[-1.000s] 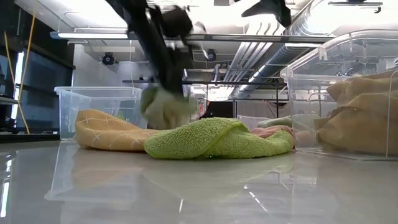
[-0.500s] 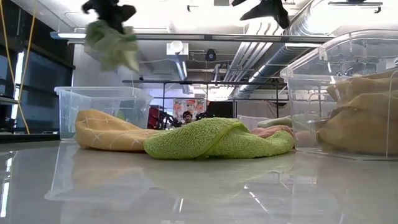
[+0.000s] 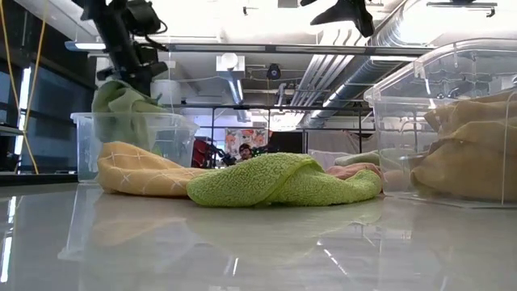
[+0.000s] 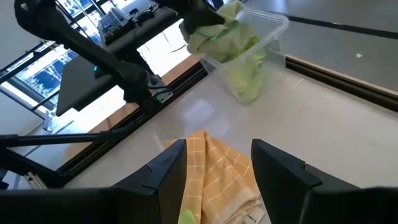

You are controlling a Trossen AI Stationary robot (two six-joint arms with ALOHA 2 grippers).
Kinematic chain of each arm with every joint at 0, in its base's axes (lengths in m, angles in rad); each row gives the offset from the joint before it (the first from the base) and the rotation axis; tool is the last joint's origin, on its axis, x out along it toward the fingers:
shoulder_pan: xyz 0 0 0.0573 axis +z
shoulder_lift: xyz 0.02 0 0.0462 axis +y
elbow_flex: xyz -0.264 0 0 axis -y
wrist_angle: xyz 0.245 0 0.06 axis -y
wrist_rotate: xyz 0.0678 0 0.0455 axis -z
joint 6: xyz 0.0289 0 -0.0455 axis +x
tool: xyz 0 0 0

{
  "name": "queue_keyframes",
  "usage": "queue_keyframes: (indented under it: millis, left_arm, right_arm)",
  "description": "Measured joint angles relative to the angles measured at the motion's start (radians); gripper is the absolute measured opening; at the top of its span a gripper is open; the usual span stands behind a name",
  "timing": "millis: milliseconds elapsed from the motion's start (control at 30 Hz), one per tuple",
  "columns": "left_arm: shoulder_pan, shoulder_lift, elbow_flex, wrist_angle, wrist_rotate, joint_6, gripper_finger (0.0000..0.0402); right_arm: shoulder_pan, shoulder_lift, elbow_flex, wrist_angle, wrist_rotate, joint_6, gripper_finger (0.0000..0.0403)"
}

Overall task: Sort towels by color in basket
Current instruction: Put the left light green towel into the left transparent bin, then put the yellow patterned towel into the right transparent bin

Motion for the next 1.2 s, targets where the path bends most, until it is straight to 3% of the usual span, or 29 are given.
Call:
queue_keyframes:
  millis: [200,367,467,667,833,1000,1200]
  left_arm:
    - [0.059,0.021,0.097,-0.057,0.053,0.018,0.0189]
    - [0.057,-0.004,0.205,-0.139,0.039,-0.025,0.021]
    - [0.062,-0.007,0.192,-0.145,0.036,-0.01,0.0206]
    - [0.113,0.08,0.075,-0.097,0.209,-0.008,0.0172]
    - [0.119,0.206,0.025,-0.094,0.22,0.016,0.0142]
    - [0.117,0.253,0.071,-0.147,0.235,0.053,0.0123]
    - [0.09,0.175,0.196,-0.209,0.231,0.061,0.0115]
  right_arm:
    - [0.0,0.0,0.0,0.009,-0.001,0.004,0.0174]
    - [0.0,0.0,0.0,0.008,-0.001,0.029,0.0174]
    - [0.0,0.0,0.0,0.008,-0.001,0.028,0.0174]
    - [-0.001,0.0,0.0,0.008,0.024,0.02,0.0174]
    - [-0.021,0.0,0.0,0.007,0.011,0.018,0.0174]
    - [-0.031,0.0,0.0,0.007,0.007,0.018,0.0174]
    - [-0.032,0.007,0.0,-0.068,0.0,0.026,0.0174]
